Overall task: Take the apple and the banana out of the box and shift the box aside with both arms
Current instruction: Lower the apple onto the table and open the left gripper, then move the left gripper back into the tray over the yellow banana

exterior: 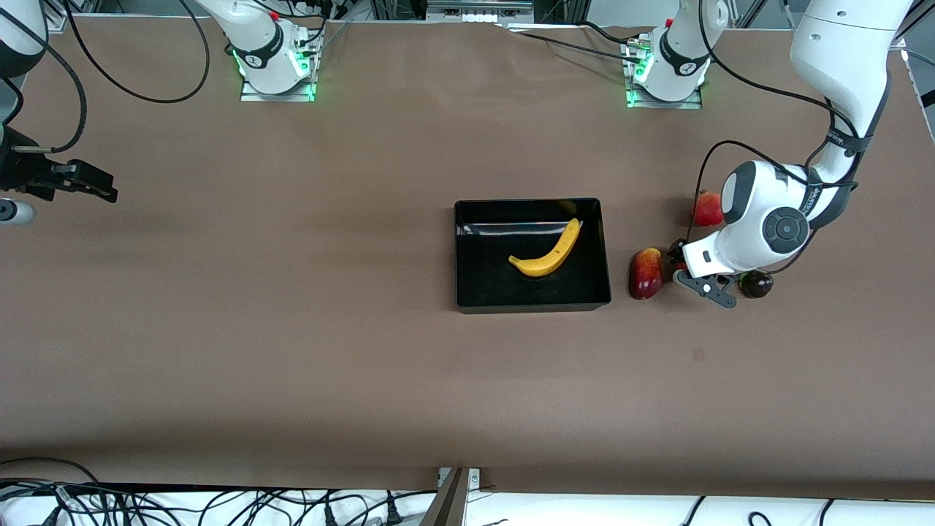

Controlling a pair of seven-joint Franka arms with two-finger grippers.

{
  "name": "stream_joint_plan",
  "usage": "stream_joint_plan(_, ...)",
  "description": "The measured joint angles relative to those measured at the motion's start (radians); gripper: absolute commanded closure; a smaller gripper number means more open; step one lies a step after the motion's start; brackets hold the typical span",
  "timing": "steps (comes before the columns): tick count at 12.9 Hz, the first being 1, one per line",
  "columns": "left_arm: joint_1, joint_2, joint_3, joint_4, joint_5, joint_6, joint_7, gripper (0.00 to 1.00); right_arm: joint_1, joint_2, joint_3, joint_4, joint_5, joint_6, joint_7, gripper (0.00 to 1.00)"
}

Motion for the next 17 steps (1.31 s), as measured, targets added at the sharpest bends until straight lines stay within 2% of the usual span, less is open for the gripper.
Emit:
stream_joint_plan(3, -0.034, -0.076, -0.01, 0.056, -0.1, -0.153, -0.013, 0.0, 0.0, 0.0, 0.0, 0.0, 0.0, 0.0, 0.0, 0.0)
stream_joint_plan(5, -0.121, -0.157, -0.014, 0.092, -0.139, -0.241, -0.104, 0.0, 0.0, 0.0, 0.0, 0.0, 0.0, 0.0, 0.0, 0.0)
stream_joint_plan(8, -0.28, -0.221, -0.021, 0.096, -0.143, -0.263, -0.323, 0.0, 0.0, 0.0, 0.0, 0.0, 0.0, 0.0, 0.0, 0.0)
stream_joint_plan(11, -0.409, -0.189, -0.025, 0.1, -0.143, -0.209, -0.503, 0.0, 0.0, 0.0, 0.0, 0.0, 0.0, 0.0, 0.0, 0.0)
stream_joint_plan(14, -0.473, -0.087, -0.024, 0.107, -0.143, -0.085, -0.531, 0.0, 0.0, 0.0, 0.0, 0.0, 0.0, 0.0, 0.0, 0.0)
stream_joint_plan(17, -0.505, 0.017, -0.023, 0.174, -0.089, -0.058, -0.53, 0.0, 0.0, 0.0, 0.0, 0.0, 0.0, 0.0, 0.0, 0.0)
